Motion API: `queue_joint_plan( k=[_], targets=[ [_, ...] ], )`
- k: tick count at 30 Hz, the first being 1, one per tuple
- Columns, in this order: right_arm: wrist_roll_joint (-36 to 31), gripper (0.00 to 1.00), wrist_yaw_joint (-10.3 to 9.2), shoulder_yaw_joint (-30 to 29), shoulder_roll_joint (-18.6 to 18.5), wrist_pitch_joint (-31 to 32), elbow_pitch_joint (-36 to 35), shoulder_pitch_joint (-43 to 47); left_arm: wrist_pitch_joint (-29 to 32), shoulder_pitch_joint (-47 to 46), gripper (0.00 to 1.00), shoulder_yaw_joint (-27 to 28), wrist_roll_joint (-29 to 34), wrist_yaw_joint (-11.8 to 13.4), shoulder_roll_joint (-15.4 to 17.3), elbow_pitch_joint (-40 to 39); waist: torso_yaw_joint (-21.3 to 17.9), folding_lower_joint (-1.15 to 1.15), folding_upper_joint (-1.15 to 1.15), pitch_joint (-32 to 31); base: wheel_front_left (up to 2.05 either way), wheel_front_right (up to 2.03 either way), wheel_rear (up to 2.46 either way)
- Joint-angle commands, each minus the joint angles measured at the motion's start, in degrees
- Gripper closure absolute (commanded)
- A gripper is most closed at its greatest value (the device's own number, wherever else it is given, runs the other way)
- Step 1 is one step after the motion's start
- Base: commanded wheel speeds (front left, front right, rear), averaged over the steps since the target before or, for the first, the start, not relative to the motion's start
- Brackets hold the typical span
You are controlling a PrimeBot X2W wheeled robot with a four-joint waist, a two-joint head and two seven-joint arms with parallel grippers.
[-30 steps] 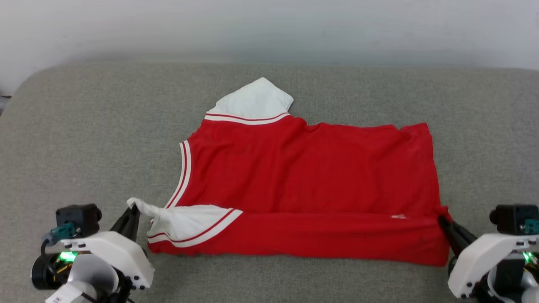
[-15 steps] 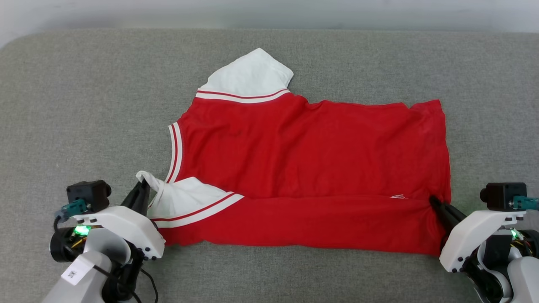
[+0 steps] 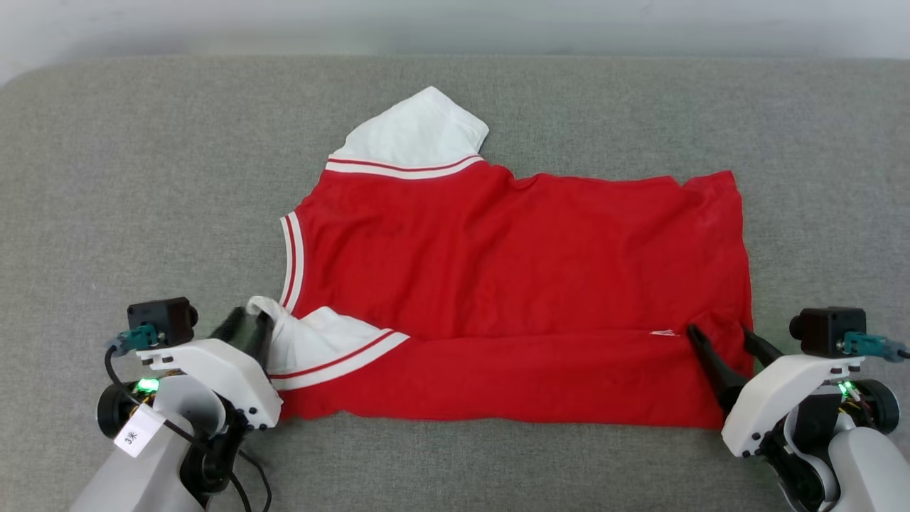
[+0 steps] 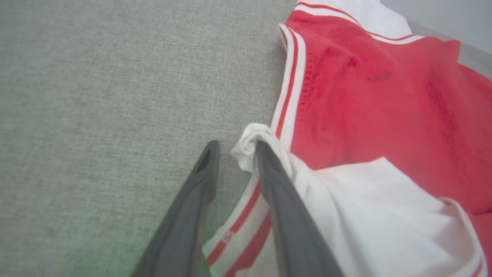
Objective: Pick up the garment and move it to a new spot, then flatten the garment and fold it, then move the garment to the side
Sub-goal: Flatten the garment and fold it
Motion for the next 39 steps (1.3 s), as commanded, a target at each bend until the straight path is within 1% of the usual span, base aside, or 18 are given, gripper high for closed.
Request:
queue_joint_plan(
  k=[1, 5, 7, 8, 11, 17, 21, 25, 28, 31, 34, 36, 39],
  targets=[
    [0.1, 0.00, -0.13, -0.2, -0.2, -1.9, 0.3, 0.1, 0.0, -0.7, 0.00, 0.1, -0.2, -0.2, 0.2, 0.9, -0.2, 0.00, 0.00, -1.0, 0.00, 0.00, 0.00],
    [-1.0, 0.00, -0.10, -1.1, 0.5, -7.2, -1.6, 0.8, 0.5, -1.1, 0.00, 0.3, -0.4, -0.3, 0.8, 2.5, -0.6, 0.00, 0.00, -2.8, 0.00, 0.00, 0.00],
    [-2.2, 0.00, -0.10, -2.1, 0.9, -9.4, -2.7, 1.4, 0.4, -1.1, 0.00, 0.5, -0.3, 0.3, 1.3, 2.9, -0.9, 0.00, 0.00, -3.7, 0.00, 0.00, 0.00],
    [-3.3, 0.00, -0.10, -3.0, 1.5, -11.1, -4.3, 1.9, 0.9, -0.9, 0.00, 0.8, -0.4, 0.7, 1.9, 3.0, -1.3, 0.00, 0.00, -4.5, 0.00, 0.00, 0.00],
    [-6.2, 0.00, -0.10, -5.3, 2.7, -12.4, -7.1, 3.7, 1.7, -0.5, 0.00, 1.2, -0.2, 1.9, 3.3, 2.4, -1.6, 0.00, 0.00, -5.5, 0.00, 0.00, 0.00],
    [-10.6, 0.00, -0.10, -9.5, 6.3, -11.3, -14.0, 8.2, 6.8, 1.2, 0.00, 2.3, -2.2, 2.7, 7.3, -0.6, -2.2, 0.00, 0.00, -7.0, 0.00, 0.00, 0.00],
    [-12.2, 0.00, -0.10, -10.7, 8.2, -10.1, -18.4, 10.9, 13.4, 2.6, 0.00, 2.2, -4.1, 2.4, 10.9, -5.0, -2.6, 0.00, 0.00, -7.9, 0.00, 0.00, 0.00],
    [-12.8, 0.00, -0.10, -11.4, 9.3, -8.3, -21.9, 13.2, 21.5, 4.9, 0.00, 1.9, -7.0, 2.1, 14.7, -11.6, -3.2, 0.00, 0.00, -8.7, 0.00, 0.00, 0.00],
    [-13.1, 0.00, -0.10, -11.7, 9.8, -7.2, -23.8, 14.7, 27.2, 6.6, 0.00, 1.7, -9.2, 3.0, 17.4, -17.2, -3.5, 0.00, 0.00, -9.1, 0.00, 0.00, 0.00],
    [-12.9, 0.00, -0.10, -11.8, 10.2, -6.3, -25.5, 15.6, 31.9, 8.5, 0.00, 1.4, -11.2, 4.3, 18.8, -21.8, -3.8, 0.00, 0.00, -9.1, 0.00, 0.00, 0.00],
    [-12.6, 0.00, -0.10, -11.7, 10.5, -5.7, -26.6, 16.3, 35.1, 9.8, 0.00, 0.5, -12.4, 5.7, 19.2, -24.6, -4.3, 0.00, 0.00, -8.8, 0.00, 0.00, 0.00],
    [-12.3, 0.00, -0.10, -11.5, 10.6, -5.4, -27.0, 16.2, 36.4, 10.4, 0.00, -0.2, -13.0, 6.4, 18.6, -25.4, -4.7, 0.00, 0.00, -8.3, 0.00, 0.00, 0.00],
    [-12.2, 0.00, -0.10, -11.1, 10.8, -5.1, -27.4, 15.8, 37.7, 10.6, 0.00, -1.1, -13.2, 7.3, 17.8, -24.5, -5.1, 0.00, 0.00, -7.5, 0.00, 0.00, 0.00]
  ],
)
